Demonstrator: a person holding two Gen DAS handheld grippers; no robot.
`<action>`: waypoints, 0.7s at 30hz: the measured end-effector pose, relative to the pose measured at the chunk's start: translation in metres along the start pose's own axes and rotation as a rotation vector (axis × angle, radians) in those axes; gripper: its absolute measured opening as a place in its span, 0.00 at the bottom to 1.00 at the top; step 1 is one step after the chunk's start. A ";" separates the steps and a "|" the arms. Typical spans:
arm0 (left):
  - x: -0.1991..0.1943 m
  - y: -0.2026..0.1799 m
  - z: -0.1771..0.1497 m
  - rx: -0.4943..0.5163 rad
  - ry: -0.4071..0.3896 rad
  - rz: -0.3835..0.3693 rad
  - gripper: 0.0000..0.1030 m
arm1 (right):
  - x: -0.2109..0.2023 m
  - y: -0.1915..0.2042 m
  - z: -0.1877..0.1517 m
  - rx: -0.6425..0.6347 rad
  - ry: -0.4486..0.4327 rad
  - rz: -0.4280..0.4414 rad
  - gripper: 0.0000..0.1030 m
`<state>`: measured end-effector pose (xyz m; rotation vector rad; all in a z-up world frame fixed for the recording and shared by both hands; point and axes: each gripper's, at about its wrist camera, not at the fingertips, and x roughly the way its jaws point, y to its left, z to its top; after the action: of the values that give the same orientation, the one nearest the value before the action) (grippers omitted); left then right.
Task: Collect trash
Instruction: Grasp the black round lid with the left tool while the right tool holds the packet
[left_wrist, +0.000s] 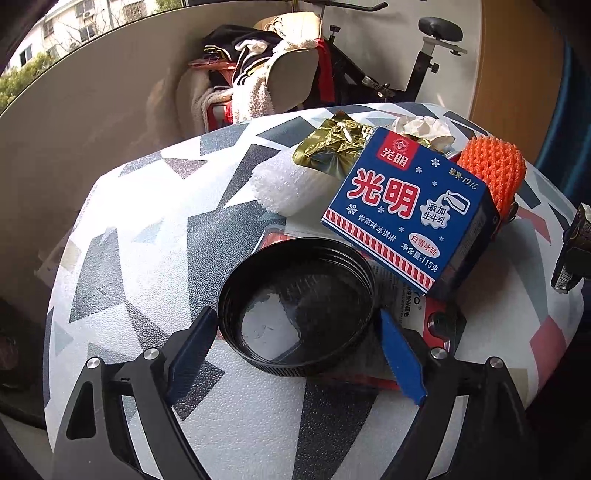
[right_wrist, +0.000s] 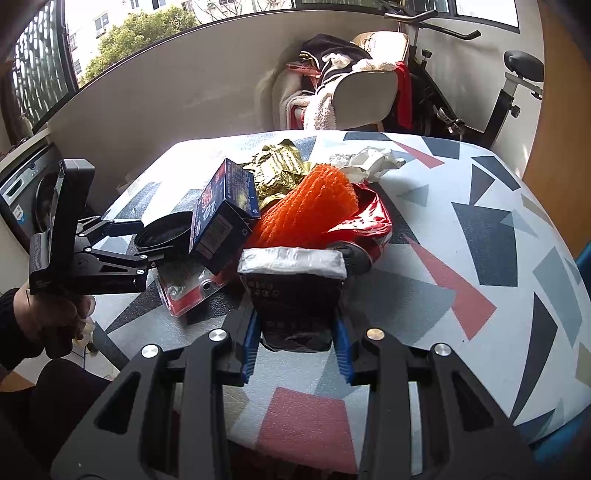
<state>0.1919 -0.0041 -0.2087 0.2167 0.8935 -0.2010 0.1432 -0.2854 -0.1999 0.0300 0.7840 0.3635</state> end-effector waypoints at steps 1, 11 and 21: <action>-0.005 0.002 -0.002 -0.004 -0.006 -0.001 0.81 | -0.001 0.001 0.000 -0.003 0.000 0.000 0.35; -0.063 0.012 -0.030 -0.081 -0.064 -0.092 0.81 | -0.008 0.014 -0.003 -0.028 0.004 0.012 0.35; -0.103 -0.005 -0.066 -0.110 -0.072 -0.222 0.80 | -0.020 0.028 -0.007 -0.061 -0.004 0.011 0.35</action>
<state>0.0786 0.0174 -0.1681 0.0071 0.8533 -0.3624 0.1171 -0.2662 -0.1866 -0.0222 0.7690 0.3981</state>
